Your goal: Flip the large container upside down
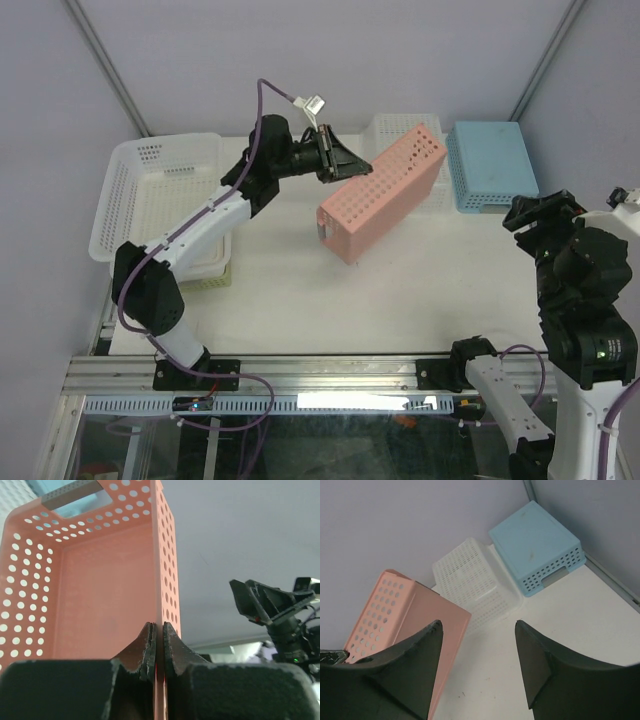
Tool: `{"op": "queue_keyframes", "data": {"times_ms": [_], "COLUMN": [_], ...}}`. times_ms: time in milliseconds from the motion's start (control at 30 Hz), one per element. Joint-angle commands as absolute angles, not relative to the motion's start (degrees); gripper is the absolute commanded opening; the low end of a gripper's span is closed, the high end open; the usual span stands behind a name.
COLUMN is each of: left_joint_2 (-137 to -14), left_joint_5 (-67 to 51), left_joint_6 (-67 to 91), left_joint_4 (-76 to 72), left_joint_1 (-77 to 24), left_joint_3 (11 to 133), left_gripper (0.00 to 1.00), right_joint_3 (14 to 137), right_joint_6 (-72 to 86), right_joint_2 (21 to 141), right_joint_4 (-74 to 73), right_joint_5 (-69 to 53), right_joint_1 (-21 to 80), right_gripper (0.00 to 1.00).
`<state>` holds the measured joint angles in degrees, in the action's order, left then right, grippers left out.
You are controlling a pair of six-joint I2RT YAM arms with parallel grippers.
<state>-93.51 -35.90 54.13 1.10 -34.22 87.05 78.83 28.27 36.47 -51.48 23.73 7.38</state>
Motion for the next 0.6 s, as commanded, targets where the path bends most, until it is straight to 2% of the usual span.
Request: {"op": "queue_keyframes", "data": {"times_ms": [0,167,400,567], "left_joint_2": [-95.3,-100.3,-108.8,-108.3], "left_joint_5": [-44.0,-45.6,-52.6,-51.2], "left_joint_6": [70.6,75.3,88.3,87.5], "left_joint_4": [-24.8,-29.3,-47.3,-46.9], "left_joint_1": [-37.9,-40.8,-42.3,-42.4], "left_joint_3": [85.4,84.4,80.0,75.0], "left_gripper": [0.0,0.0,0.0,0.0], "right_joint_3": [80.2,79.7,79.1,78.2], "right_joint_6": [26.0,26.4,26.8,27.1], "right_joint_2": [37.5,37.5,37.8,37.9], "right_joint_4": [-53.4,-53.9,-54.3,-54.2], "right_joint_5": [27.2,26.6,25.7,25.1], "right_joint_1": [7.6,7.6,7.6,7.6], "right_gripper": [0.64,0.64,0.65,0.65]}}
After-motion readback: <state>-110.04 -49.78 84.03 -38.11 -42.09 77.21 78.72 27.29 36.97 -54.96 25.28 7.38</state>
